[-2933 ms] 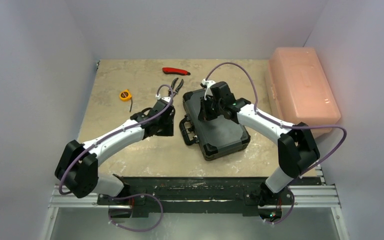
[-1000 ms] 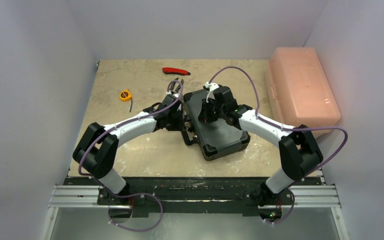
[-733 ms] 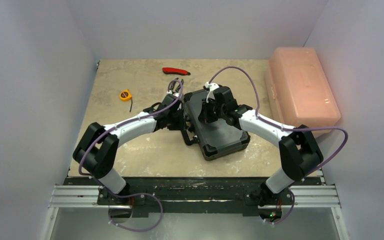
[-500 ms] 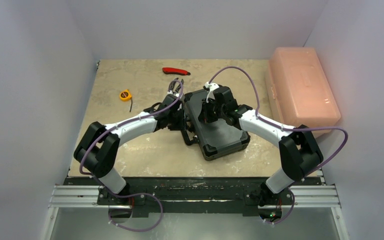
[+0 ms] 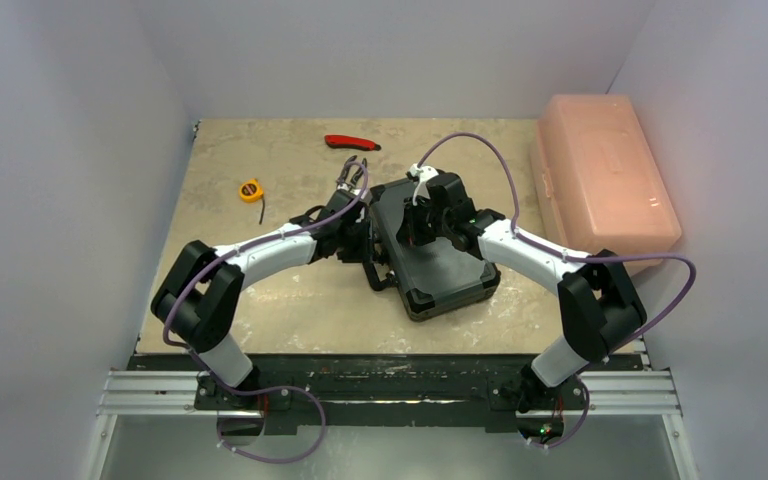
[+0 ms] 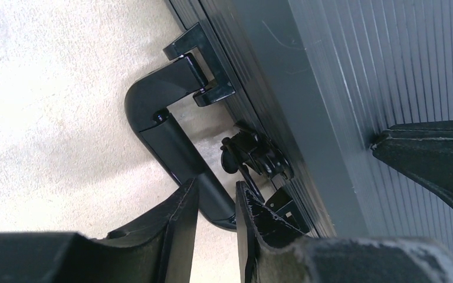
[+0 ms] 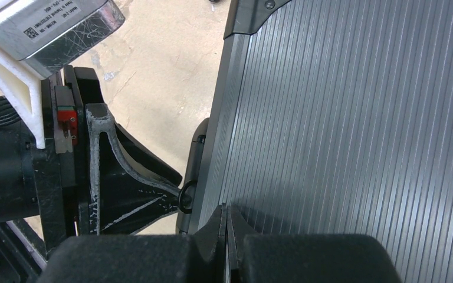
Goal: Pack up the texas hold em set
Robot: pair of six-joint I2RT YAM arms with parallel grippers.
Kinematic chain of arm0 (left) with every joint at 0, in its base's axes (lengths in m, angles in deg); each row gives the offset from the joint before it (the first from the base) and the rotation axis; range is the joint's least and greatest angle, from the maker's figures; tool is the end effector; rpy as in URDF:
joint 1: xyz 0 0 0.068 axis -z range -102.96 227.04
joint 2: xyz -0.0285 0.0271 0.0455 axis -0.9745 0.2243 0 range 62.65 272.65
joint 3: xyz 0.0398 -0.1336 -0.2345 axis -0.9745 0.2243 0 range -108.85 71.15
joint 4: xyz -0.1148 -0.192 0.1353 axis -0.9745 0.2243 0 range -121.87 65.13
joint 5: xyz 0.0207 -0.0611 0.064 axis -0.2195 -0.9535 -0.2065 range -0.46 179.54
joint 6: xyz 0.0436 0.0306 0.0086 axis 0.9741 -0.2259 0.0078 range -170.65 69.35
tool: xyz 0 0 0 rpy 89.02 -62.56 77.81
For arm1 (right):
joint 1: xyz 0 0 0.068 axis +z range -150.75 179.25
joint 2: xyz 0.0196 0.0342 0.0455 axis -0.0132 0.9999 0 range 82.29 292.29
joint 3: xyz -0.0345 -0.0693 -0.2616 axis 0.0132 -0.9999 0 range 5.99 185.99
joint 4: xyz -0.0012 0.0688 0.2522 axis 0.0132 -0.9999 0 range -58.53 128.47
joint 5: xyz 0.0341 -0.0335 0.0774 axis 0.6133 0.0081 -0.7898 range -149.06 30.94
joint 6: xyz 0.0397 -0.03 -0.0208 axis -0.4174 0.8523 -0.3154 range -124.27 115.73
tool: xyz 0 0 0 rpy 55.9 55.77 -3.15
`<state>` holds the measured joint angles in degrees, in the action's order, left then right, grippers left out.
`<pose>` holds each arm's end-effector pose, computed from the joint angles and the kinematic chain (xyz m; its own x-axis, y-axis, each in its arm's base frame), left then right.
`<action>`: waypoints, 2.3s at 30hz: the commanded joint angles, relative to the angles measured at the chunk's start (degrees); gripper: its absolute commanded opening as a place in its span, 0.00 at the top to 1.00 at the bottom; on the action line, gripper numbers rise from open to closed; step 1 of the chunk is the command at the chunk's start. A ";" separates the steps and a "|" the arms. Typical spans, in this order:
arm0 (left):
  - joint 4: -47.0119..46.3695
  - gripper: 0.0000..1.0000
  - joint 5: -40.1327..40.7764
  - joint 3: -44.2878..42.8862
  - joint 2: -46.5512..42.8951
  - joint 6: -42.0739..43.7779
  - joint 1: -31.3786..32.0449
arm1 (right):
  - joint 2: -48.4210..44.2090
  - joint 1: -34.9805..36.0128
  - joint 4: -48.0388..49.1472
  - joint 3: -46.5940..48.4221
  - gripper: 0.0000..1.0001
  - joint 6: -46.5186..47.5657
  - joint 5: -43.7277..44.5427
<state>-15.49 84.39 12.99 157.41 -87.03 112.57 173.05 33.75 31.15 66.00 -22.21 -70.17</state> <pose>0.2750 -0.2003 0.1913 -0.8927 -0.0885 -0.4420 0.1158 0.9025 -0.4147 0.2850 0.2042 0.2366 -0.6931 -0.1097 -0.7124 -0.4913 0.7951 0.3555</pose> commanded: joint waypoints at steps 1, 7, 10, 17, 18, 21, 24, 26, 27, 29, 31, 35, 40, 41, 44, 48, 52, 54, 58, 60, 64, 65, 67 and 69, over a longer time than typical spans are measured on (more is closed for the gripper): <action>-2.66 0.72 -1.55 -2.58 0.05 0.37 0.01 | 1.14 0.30 -6.56 -1.31 1.00 0.70 0.75; -2.65 0.72 -2.56 -4.60 0.55 0.51 0.06 | 1.38 0.30 -6.56 -1.04 1.00 0.70 0.48; -2.76 0.72 -3.13 -5.18 0.96 0.54 0.13 | 1.35 0.25 -6.58 -1.03 1.00 0.75 0.61; -2.80 0.74 -3.99 -5.41 2.94 0.33 0.10 | 1.36 0.30 -6.47 -1.36 1.00 0.66 0.48; -2.65 0.74 -3.87 -5.28 3.05 0.27 0.10 | 1.31 0.30 -6.45 -1.45 1.00 0.70 0.56; -2.08 0.75 -3.05 -4.78 2.94 0.14 0.09 | 1.26 0.30 -6.42 -1.56 1.00 0.70 0.62; -1.50 0.75 -1.71 -4.07 2.56 -0.01 0.10 | 1.21 0.30 -6.43 -1.64 1.00 0.67 0.65; -1.31 0.76 -0.96 -3.55 2.45 -0.18 0.11 | 1.20 0.30 -6.36 -1.69 1.00 0.70 0.62; -1.00 0.77 -0.52 -3.39 2.51 -0.26 0.07 | 1.18 0.28 -6.32 -1.73 1.00 0.71 0.65; -0.74 0.79 0.07 -3.01 2.61 -0.50 0.09 | 1.17 0.30 -6.39 -1.81 1.00 0.71 0.57; -0.48 0.79 0.75 -2.54 2.58 -0.70 0.09 | 1.04 0.29 -6.40 -1.82 1.00 0.65 0.64; -0.47 0.80 1.60 -1.56 2.69 -0.87 0.10 | 0.87 0.30 -6.51 -1.96 1.00 0.62 0.74; 0.22 0.85 2.70 -1.00 2.85 -1.05 0.15 | 0.87 0.27 -6.62 -2.00 1.00 0.53 0.74; 0.06 0.85 2.91 -0.54 2.68 -1.22 0.09 | 0.78 0.32 -6.61 -2.00 1.00 0.53 0.74; -0.47 0.86 3.29 0.84 2.36 -1.54 0.07 | 0.84 0.33 -6.59 -2.00 1.00 0.53 0.74; -0.54 0.87 3.47 1.14 2.94 -1.81 0.14 | 0.91 0.35 -6.60 -1.91 1.00 0.40 0.57; -0.23 0.88 4.85 1.70 2.78 -2.56 0.11 | 0.78 0.36 -6.71 -1.91 1.00 0.44 0.65; 0.24 0.89 6.80 2.50 1.59 -3.61 0.01 | 0.74 0.32 -6.84 -1.91 1.00 0.44 0.66; -1.76 0.87 7.59 5.44 -1.92 -4.49 0.06 | 0.80 0.37 -6.90 -2.04 1.00 0.43 0.70; -2.64 0.81 7.18 5.99 -3.01 -4.21 0.11 | 0.94 0.39 -6.81 -1.91 1.00 0.44 0.53; -2.85 0.75 6.82 5.96 -4.17 -3.64 0.09 | 0.88 0.44 -6.80 -1.82 1.00 0.36 0.48; -2.79 0.75 6.82 5.88 -4.25 -3.55 0.11 | 0.76 0.52 -6.79 -1.82 1.00 0.31 0.48; -3.08 0.75 6.58 5.77 -4.47 -3.29 0.10 | 0.73 0.53 -6.82 -1.82 1.00 0.31 0.56; -3.44 0.75 6.12 5.68 -4.98 -3.26 0.13 | 0.75 0.62 -6.88 -1.91 1.00 0.33 0.57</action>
<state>-17.24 89.84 19.38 155.13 -91.49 112.72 173.05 33.75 31.11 65.98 -22.23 -70.33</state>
